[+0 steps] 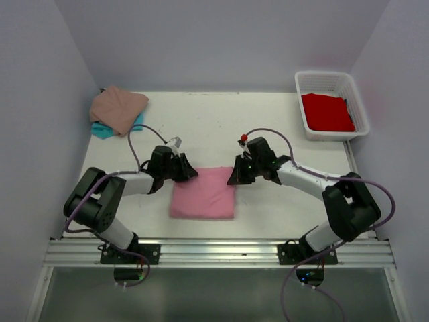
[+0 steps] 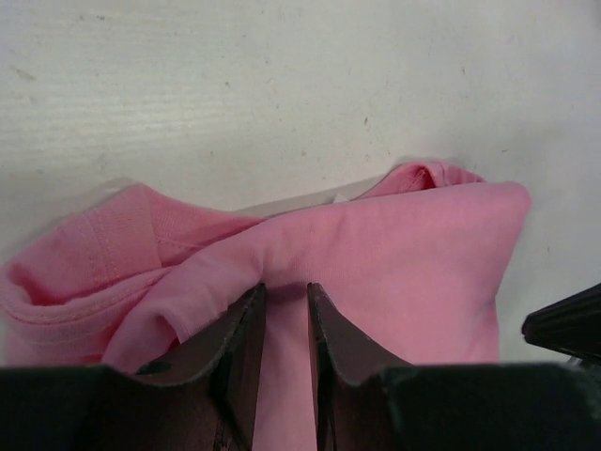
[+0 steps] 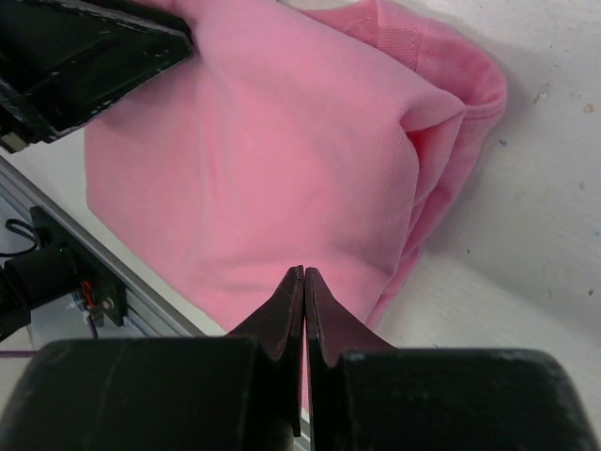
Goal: Fold and stack the t-shirts
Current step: Fold the long partially folded tshirt into a neat square
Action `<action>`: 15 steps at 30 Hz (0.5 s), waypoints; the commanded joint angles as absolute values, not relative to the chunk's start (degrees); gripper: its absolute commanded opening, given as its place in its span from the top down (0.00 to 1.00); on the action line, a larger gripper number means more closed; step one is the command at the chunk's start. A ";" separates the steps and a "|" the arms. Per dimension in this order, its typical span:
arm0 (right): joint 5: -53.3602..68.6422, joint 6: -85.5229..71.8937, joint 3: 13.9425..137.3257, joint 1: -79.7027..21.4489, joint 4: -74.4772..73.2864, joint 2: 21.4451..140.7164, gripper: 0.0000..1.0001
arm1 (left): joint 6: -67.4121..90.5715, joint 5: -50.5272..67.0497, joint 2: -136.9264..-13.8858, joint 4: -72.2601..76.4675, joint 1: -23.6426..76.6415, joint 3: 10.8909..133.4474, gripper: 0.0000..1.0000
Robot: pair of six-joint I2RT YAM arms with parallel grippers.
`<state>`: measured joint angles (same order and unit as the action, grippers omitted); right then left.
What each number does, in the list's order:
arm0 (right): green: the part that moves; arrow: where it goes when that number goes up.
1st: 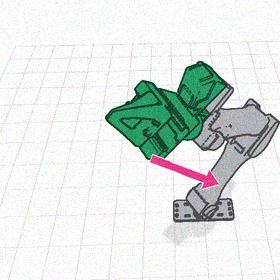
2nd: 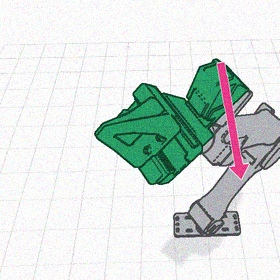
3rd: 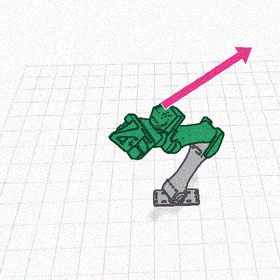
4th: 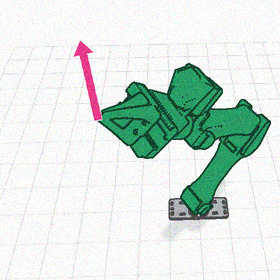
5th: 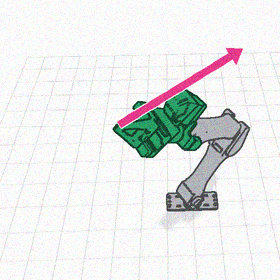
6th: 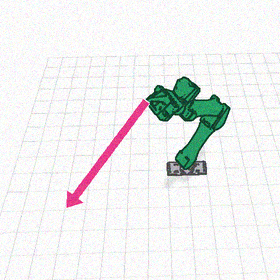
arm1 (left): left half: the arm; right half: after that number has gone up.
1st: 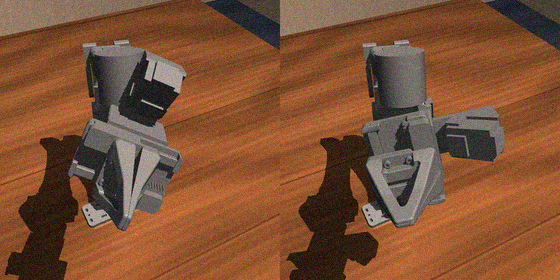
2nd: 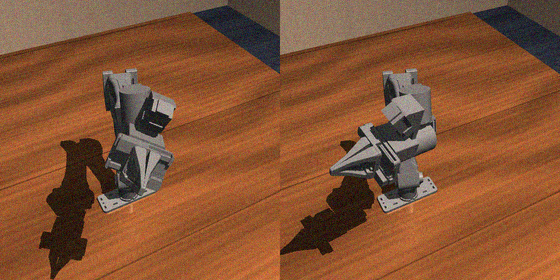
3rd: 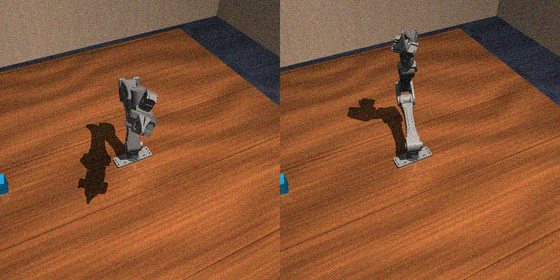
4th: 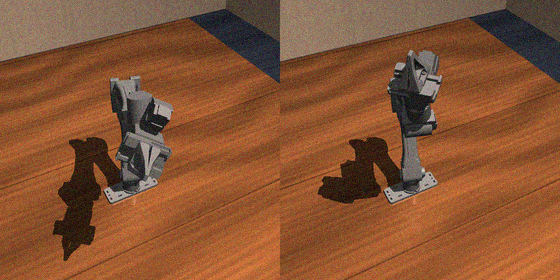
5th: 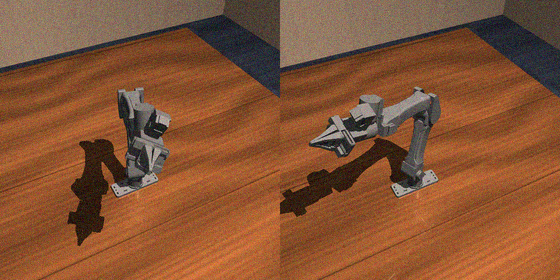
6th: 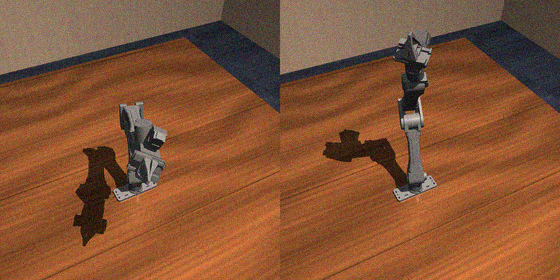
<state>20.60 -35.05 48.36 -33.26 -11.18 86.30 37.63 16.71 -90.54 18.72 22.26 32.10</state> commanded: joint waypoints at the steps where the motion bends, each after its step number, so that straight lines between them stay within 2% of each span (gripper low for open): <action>1: 22.15 -37.44 49.83 -33.66 -4.93 90.43 1.00 | 34.80 16.87 -95.52 24.93 20.22 33.31 0.71; 9: 27.42 -42.89 50.45 -36.29 5.62 98.69 1.00 | 39.63 25.22 -104.50 32.16 18.98 37.27 0.74; 15: 18.21 -39.03 52.82 -38.06 -3.94 99.75 1.00 | 38.24 23.12 -96.08 26.65 18.98 34.81 0.74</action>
